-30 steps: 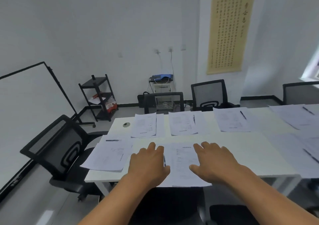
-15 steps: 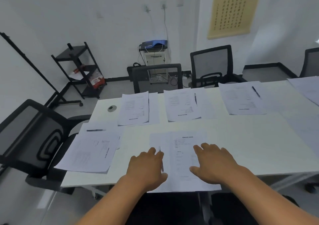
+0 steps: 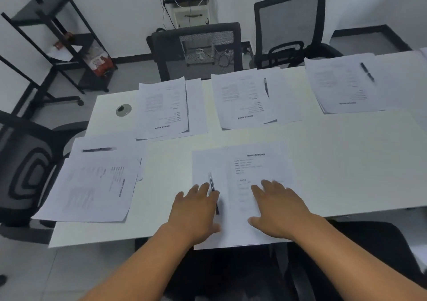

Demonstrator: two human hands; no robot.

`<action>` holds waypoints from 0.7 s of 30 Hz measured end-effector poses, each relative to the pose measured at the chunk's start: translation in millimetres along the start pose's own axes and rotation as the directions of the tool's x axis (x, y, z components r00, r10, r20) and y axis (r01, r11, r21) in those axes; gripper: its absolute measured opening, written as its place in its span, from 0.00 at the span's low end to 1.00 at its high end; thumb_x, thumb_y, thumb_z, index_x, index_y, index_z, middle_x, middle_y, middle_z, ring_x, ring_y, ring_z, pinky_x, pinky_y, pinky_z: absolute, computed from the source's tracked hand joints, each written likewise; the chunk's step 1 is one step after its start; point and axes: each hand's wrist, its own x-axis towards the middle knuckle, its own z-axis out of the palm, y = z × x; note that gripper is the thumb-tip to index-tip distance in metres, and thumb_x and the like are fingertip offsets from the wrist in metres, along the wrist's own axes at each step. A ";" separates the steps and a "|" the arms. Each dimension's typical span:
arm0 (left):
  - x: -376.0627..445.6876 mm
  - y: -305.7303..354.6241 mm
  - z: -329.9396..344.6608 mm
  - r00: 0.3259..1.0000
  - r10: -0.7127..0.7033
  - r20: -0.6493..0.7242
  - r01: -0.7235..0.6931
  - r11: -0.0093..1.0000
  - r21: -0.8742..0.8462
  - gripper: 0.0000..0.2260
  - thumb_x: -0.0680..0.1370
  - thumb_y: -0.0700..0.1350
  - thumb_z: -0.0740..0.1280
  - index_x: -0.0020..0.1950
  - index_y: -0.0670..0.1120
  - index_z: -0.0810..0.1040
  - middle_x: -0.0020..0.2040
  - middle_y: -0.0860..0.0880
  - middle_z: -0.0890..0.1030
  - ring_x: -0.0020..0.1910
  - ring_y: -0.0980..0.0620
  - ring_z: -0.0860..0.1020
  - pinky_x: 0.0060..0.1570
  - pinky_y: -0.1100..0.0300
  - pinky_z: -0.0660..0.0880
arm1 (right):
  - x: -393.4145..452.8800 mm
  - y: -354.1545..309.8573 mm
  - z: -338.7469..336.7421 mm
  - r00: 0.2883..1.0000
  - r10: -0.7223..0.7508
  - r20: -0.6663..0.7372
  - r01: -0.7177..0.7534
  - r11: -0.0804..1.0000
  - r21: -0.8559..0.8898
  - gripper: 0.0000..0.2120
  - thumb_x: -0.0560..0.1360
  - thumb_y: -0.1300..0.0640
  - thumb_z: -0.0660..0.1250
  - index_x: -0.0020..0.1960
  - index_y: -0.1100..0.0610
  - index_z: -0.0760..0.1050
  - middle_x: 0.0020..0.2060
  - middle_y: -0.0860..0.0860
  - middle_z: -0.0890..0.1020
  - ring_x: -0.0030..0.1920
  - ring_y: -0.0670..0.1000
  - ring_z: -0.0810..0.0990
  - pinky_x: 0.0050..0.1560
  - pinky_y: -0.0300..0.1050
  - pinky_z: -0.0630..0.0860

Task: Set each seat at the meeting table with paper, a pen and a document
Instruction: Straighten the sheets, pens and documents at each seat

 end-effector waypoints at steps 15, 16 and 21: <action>46.1 -20.8 43.5 0.981 0.163 -0.107 -0.164 0.986 -0.004 0.44 0.76 0.66 0.75 0.84 0.53 0.57 0.88 0.49 0.51 0.84 0.41 0.58 0.75 0.45 0.69 | 58.8 -3.9 29.8 0.999 -0.044 -0.005 0.044 0.999 0.007 0.51 0.79 0.31 0.65 0.87 0.44 0.34 0.85 0.52 0.29 0.85 0.61 0.29 0.85 0.68 0.43; 47.8 -22.2 44.6 0.980 0.166 -0.106 -0.167 0.986 -0.006 0.44 0.76 0.66 0.75 0.84 0.53 0.58 0.88 0.49 0.52 0.84 0.41 0.58 0.75 0.46 0.69 | 60.4 -3.2 31.9 0.999 -0.047 0.006 0.047 0.999 0.011 0.52 0.79 0.31 0.65 0.87 0.43 0.33 0.84 0.52 0.28 0.85 0.61 0.28 0.84 0.68 0.42; 53.4 -23.3 46.7 0.976 0.188 -0.106 -0.190 0.982 -0.004 0.41 0.77 0.61 0.76 0.83 0.51 0.59 0.88 0.48 0.51 0.83 0.41 0.59 0.74 0.48 0.70 | 63.6 2.1 43.3 0.998 -0.048 0.034 0.047 0.999 0.027 0.53 0.80 0.34 0.67 0.85 0.42 0.30 0.84 0.50 0.26 0.84 0.60 0.27 0.85 0.68 0.41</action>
